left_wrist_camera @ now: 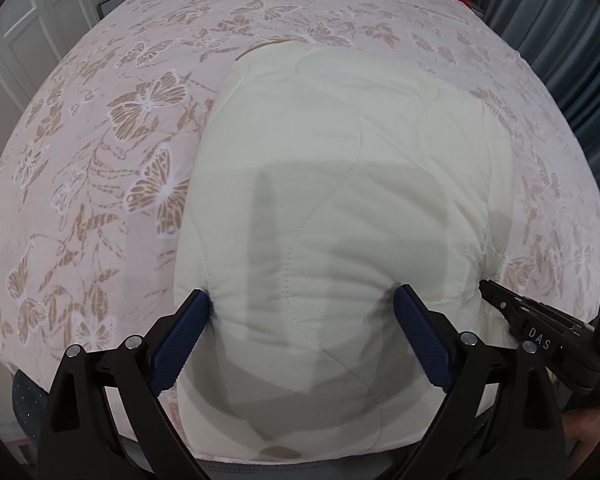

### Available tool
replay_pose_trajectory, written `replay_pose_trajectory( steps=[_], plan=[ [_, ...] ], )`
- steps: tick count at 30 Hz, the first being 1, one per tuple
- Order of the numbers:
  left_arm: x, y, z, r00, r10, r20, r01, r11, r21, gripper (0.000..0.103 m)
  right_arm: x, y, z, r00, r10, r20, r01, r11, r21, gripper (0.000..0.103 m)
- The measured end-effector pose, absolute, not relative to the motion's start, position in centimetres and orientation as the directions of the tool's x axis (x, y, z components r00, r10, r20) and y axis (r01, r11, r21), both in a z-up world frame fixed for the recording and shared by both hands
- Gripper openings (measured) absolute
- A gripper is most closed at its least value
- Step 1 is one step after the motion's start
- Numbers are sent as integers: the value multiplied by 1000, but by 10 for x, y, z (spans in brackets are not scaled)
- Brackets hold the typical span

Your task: Fold large clothes

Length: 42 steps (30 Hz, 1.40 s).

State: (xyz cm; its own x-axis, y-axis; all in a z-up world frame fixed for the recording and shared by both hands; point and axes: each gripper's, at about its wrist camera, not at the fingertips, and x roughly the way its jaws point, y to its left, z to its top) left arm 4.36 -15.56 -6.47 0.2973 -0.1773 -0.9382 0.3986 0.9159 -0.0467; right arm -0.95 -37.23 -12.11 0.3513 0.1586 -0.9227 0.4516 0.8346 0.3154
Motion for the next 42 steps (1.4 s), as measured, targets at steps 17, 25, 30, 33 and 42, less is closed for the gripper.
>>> replay_pose_trajectory(
  steps=[17,25,30,33,42],
  plan=[
    [50,-162,-83,296,-144,-944,388,922,-19,98,-45,-389,-74,527,283,-802,418,735,534,57],
    [50,-156,-70,288,-175,-942,380,923,-55,95,-40,-357,-98,437,266,-859,396,801,449,22],
    [47,-129,-34,310,-251,-917,369,921,-127,84,-59,-368,-70,507,215,-835,394,803,446,17],
    [46,-122,-37,301,-236,-924,362,925,-118,84,-67,-372,-91,453,182,-873,436,808,395,17],
    [40,-128,-76,239,-196,-951,360,928,-101,88,-57,-374,-132,392,165,-905,462,815,349,19]
  ],
)
